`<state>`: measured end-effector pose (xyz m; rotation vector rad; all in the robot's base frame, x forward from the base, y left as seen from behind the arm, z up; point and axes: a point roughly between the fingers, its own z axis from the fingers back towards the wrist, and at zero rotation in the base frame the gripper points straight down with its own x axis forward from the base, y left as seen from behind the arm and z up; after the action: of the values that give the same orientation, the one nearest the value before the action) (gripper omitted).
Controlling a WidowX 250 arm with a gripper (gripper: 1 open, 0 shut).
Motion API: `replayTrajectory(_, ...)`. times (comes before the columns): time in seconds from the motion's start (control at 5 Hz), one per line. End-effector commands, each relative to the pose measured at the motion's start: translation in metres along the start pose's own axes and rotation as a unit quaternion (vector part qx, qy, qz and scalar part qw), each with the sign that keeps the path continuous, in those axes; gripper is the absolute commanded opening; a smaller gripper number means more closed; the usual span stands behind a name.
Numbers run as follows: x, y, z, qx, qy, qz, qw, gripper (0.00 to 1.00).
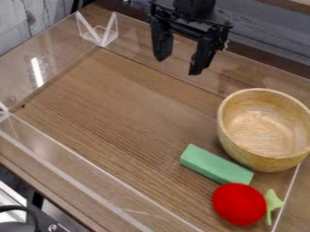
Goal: Move the red object to the left side of the table
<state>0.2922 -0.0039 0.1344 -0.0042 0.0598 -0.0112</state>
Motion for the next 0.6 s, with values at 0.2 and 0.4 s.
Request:
replayTrajectory(0.2, -0.031, -0.039, -0.019, -0.006, 0.004, -0.14, 0.9901, 1.0)
replayTrajectory(0.4, -0.05, -0.074, -0.026, -0.001, -0.013, -0.228, 0.9737, 1.0)
